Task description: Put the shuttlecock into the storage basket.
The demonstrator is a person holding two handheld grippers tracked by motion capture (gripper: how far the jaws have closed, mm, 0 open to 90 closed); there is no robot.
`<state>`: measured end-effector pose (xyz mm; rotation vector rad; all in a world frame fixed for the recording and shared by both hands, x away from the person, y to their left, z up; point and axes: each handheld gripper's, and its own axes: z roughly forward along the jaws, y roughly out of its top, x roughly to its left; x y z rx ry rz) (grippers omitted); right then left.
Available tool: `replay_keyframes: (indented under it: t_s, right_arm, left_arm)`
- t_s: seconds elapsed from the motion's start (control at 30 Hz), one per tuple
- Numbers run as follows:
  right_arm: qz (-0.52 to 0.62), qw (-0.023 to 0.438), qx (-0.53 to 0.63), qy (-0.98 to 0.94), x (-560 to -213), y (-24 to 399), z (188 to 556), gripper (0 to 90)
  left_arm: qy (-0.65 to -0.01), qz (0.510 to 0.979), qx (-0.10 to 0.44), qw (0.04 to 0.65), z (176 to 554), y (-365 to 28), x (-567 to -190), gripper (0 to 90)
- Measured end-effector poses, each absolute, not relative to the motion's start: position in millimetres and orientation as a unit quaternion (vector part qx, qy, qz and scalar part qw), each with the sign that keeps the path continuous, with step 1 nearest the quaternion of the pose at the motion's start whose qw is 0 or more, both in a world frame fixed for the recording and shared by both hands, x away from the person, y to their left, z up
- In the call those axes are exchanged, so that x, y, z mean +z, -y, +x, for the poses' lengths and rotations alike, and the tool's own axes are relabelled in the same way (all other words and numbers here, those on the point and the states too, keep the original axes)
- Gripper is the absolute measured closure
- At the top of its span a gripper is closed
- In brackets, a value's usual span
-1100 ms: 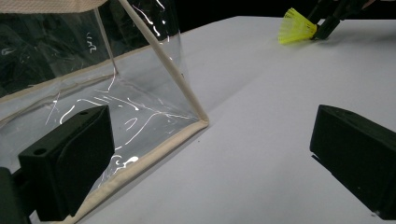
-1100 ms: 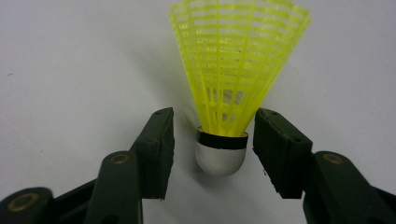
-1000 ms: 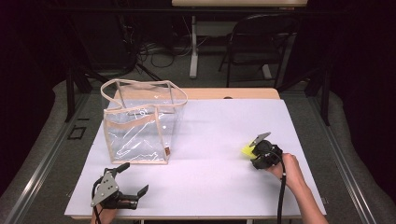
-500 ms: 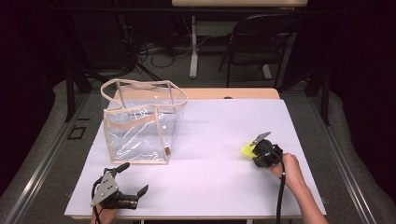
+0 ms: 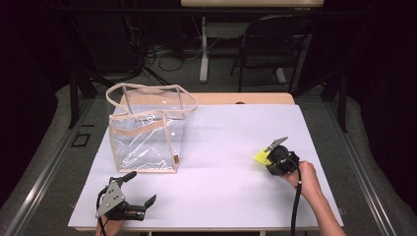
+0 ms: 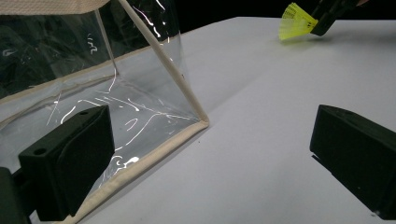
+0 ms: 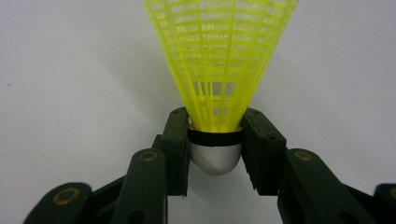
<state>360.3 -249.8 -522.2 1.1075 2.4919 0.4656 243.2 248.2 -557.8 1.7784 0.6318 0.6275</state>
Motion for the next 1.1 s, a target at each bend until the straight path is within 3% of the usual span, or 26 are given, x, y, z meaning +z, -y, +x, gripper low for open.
replay_keyframes:
  t_s: [1.1]
  right_arm:
    - [0.389, 0.193, 0.161, -0.886, -487, 246, 356, 64.4]
  left_arm:
    - [-0.266, 0.748, 0.266, 0.546, 243, -248, -557, 0.1]
